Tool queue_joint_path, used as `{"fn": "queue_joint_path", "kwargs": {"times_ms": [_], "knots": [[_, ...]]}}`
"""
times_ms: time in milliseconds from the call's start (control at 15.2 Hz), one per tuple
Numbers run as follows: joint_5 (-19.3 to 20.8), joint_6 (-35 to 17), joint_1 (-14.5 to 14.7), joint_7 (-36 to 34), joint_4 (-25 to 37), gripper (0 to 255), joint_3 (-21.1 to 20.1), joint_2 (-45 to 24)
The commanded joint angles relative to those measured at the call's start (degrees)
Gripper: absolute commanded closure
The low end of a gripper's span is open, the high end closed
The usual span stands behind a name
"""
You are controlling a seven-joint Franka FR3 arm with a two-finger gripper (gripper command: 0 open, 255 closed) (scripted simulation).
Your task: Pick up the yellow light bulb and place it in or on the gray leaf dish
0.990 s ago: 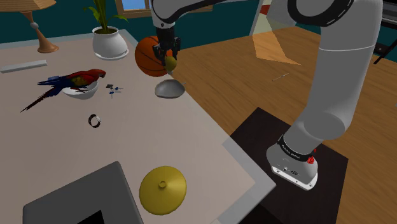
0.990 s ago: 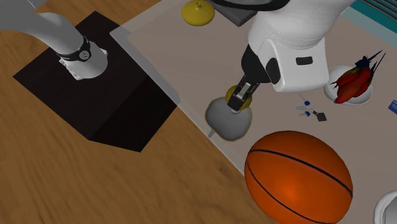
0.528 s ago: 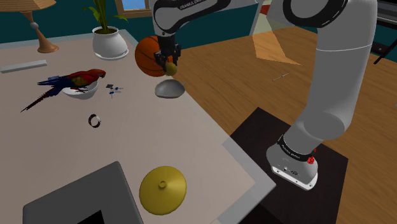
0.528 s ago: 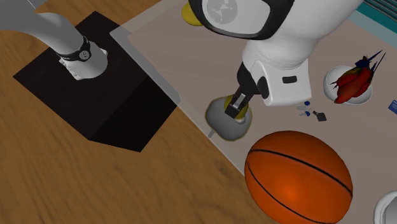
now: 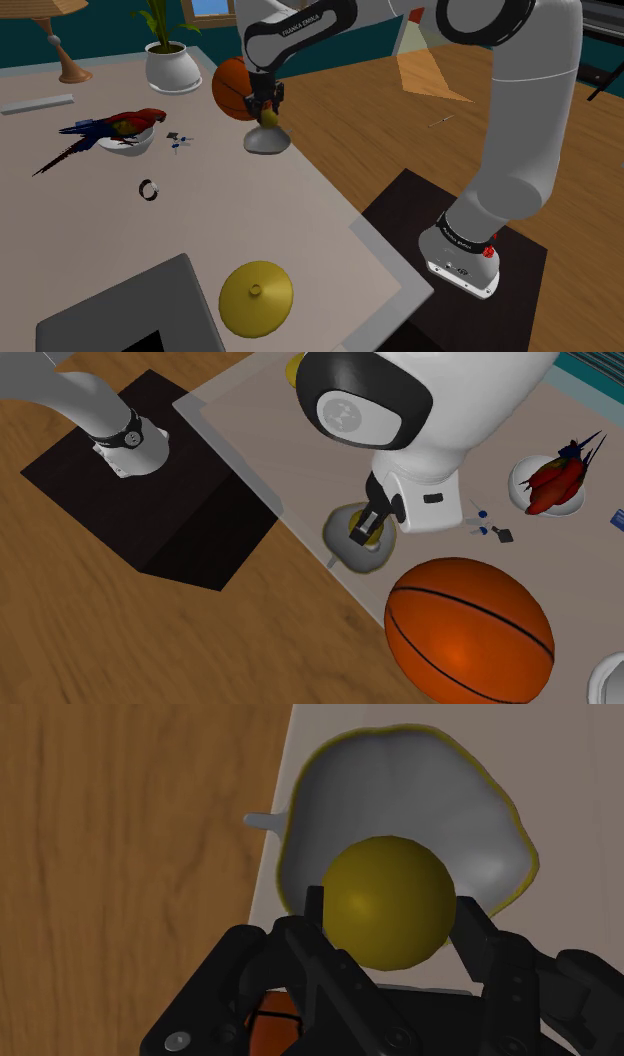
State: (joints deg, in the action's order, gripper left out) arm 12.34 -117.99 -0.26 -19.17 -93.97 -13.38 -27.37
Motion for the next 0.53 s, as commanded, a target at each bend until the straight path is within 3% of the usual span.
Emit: {"fn": "queue_joint_path", "kwargs": {"times_ms": [0, 462], "knots": [[0.2, -1.3, 0.0, -0.3, -0.8, 255, 0.1, -0.5], [0.3, -1.8, 0.1, -0.4, -1.0, 255, 0.2, -0.8]]}}
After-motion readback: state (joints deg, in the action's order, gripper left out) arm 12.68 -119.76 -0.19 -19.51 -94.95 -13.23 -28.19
